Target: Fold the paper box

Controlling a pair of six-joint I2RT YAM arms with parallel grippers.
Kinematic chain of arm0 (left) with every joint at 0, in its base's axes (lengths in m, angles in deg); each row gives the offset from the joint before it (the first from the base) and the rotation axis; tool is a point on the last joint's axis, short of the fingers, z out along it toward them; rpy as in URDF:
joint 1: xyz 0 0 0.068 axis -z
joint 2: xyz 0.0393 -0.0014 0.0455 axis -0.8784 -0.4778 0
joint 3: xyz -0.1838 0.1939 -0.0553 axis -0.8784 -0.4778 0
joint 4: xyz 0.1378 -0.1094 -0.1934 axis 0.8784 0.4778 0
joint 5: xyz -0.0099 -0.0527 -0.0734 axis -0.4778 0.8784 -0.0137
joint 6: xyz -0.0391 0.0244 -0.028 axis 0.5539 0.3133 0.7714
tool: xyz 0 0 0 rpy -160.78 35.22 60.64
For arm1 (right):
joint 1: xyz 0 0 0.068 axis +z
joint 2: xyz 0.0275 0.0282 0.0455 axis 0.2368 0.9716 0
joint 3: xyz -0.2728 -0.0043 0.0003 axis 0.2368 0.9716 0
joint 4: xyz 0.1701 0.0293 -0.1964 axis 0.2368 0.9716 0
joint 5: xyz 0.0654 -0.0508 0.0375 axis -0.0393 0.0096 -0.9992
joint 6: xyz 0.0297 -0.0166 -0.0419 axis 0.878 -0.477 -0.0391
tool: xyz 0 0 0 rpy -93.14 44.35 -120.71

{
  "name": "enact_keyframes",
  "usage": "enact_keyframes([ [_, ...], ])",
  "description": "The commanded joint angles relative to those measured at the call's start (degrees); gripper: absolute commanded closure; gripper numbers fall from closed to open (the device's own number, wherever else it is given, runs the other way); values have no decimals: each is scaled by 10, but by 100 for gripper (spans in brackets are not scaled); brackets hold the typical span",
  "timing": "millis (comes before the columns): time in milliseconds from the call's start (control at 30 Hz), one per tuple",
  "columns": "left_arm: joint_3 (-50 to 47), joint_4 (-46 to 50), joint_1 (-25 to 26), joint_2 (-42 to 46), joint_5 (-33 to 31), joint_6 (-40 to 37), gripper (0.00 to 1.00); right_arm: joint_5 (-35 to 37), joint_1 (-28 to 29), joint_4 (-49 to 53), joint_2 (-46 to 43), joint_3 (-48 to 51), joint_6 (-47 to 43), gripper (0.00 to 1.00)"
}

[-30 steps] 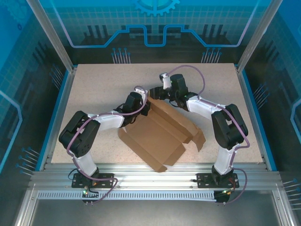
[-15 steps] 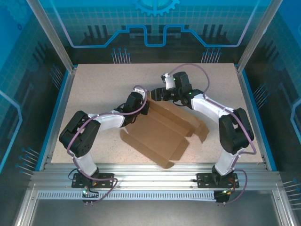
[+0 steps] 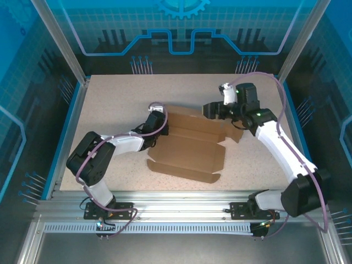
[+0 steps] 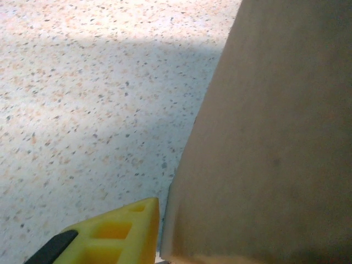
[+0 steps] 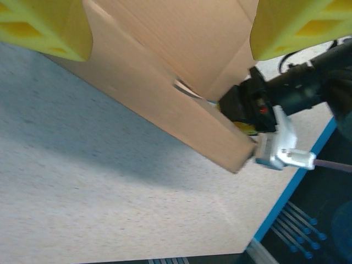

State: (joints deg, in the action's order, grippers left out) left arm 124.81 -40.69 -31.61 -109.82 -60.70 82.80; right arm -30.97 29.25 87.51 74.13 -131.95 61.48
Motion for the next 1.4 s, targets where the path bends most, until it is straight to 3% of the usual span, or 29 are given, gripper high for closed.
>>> enact_keyframes([
  [0,-32,-5,1,41,-7,36,69,56,-16,62,-36,26,7,24],
  [167,-60,19,1,101,23,47,43,76,-27,67,-56,56,38,25],
  [433,-69,102,-1,232,84,31,20,107,-37,56,-56,71,70,26],
  [633,0,174,-19,240,142,40,1,112,-40,23,-52,91,116,27],
  [867,79,170,-66,158,211,60,1,110,-41,-17,-36,111,162,28],
  [1133,141,150,-65,62,215,40,1,73,-42,-64,-11,128,198,30],
  [1367,137,152,-65,34,216,26,1,46,-44,-88,8,135,214,34],
])
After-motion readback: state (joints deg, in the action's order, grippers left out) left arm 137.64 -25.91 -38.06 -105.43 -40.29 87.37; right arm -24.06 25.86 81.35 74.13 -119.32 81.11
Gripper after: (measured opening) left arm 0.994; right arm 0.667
